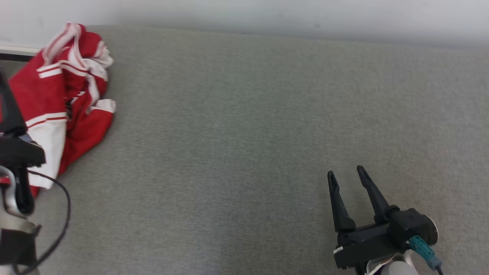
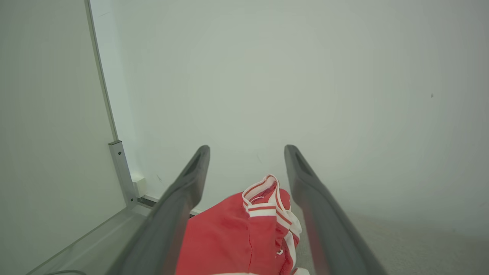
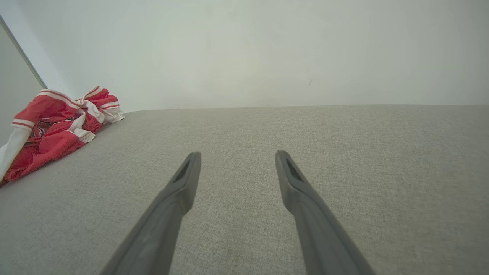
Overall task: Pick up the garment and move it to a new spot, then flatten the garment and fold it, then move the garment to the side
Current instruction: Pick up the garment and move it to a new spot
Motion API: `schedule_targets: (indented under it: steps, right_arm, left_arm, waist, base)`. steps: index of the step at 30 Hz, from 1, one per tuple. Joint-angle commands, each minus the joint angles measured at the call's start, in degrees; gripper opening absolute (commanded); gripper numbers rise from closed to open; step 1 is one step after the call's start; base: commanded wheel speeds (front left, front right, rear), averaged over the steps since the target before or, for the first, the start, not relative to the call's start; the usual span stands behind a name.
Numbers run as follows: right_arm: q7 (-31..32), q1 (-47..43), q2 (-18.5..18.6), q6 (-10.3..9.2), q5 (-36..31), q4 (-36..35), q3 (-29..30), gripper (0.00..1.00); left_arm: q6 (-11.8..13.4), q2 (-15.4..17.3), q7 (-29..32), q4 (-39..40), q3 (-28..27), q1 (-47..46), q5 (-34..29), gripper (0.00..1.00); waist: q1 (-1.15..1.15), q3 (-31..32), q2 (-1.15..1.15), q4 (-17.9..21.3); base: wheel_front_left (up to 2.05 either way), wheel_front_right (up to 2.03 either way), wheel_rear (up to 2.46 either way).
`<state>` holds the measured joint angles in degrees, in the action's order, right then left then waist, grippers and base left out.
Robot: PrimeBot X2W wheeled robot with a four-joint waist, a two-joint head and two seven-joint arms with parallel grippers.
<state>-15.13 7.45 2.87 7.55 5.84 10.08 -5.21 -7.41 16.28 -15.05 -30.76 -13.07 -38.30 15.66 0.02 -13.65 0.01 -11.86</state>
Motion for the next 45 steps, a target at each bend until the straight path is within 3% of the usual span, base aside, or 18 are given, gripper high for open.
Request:
schedule_targets:
  steps: [1, 10, 16, 19, 26, 27, 28, 29, 39, 45]
  right_arm:
    - [0.0, 0.8, 0.0, -0.12, -0.6, -0.3, 0.0, 1.0]
    - [0.0, 3.2, 0.0, -0.12, -1.5, -2.2, 0.5, 1.0]
    - [0.0, 4.2, 0.0, -0.12, -2.6, -3.7, 0.9, 1.0]
    - [0.0, 4.4, 0.0, -0.12, -3.0, -4.4, 1.0, 1.0]
    - [0.0, 4.6, 0.0, -0.12, -3.5, -4.8, 0.7, 1.0]
    - [0.0, 4.6, 0.0, -0.12, -3.5, -4.7, 0.6, 1.0]
    - [0.0, 4.5, 0.0, -0.12, -3.4, -4.6, 0.5, 1.0]
    - [0.0, 4.4, 0.0, -0.12, -3.4, -4.5, 0.4, 1.0]
    - [0.0, 2.4, 0.0, -0.12, -2.5, -3.8, -0.2, 1.0]
    - [0.0, 0.9, 0.0, -0.12, -1.1, -3.0, -0.7, 1.0]
  left_arm:
    - [0.0, 1.2, -0.2, -1.7, 0.6, -1.5, 1.4, 1.0]
    - [0.0, 8.7, 3.3, -16.6, 7.8, -10.7, 9.9, 1.0]
    - [0.0, 10.7, 6.8, -24.5, 11.8, -13.8, 12.2, 1.0]
    - [0.2, 12.5, 8.3, -28.5, 13.8, -15.7, 10.3, 1.0]
    - [0.9, 12.1, 9.8, -34.4, 15.3, -18.4, 9.8, 1.0]
    - [0.8, 12.2, 9.6, -34.9, 15.4, -18.7, 9.8, 0.38]
    - [0.8, 12.6, 9.4, -35.6, 15.8, -18.8, 9.3, 0.38]
    - [0.7, 12.7, 9.1, -36.1, 16.1, -19.0, 9.1, 0.0]
    - [0.1, 14.1, 1.5, -34.6, 18.7, -21.4, 7.5, 0.0]
    - [-0.1, 15.3, -0.2, -27.1, 19.9, -23.5, 6.6, 0.0]
  waist:
    - [-0.02, -4.3, -0.01, 4.3]
    - [-0.02, -7.8, -0.01, 6.4]
    - [-0.02, -10.2, -0.01, 6.8]
    - [-0.02, -11.3, -0.01, 6.8]
    - [-0.02, -11.8, -0.01, 7.0]
    - [-0.02, -11.7, -0.01, 7.0]
    - [-0.02, -11.5, -0.01, 7.1]
    - [-0.02, -11.3, -0.01, 7.1]
    - [-0.02, -6.3, -0.01, 6.2]
    - [-0.02, -2.2, -0.01, 6.1]
  base:
    - [0.0, 0.0, 0.0]
    - [0.0, 0.0, 0.0]
    - [0.0, 0.0, 0.0]
    - [0.0, 0.0, 0.0]
    - [0.0, 0.0, 0.0]
    - [0.0, 0.0, 0.0]
    - [0.0, 0.0, 0.0]
    - [0.0, 0.0, 0.0]
    - [0.0, 0.0, 0.0]
    - [0.0, 0.0, 0.0]
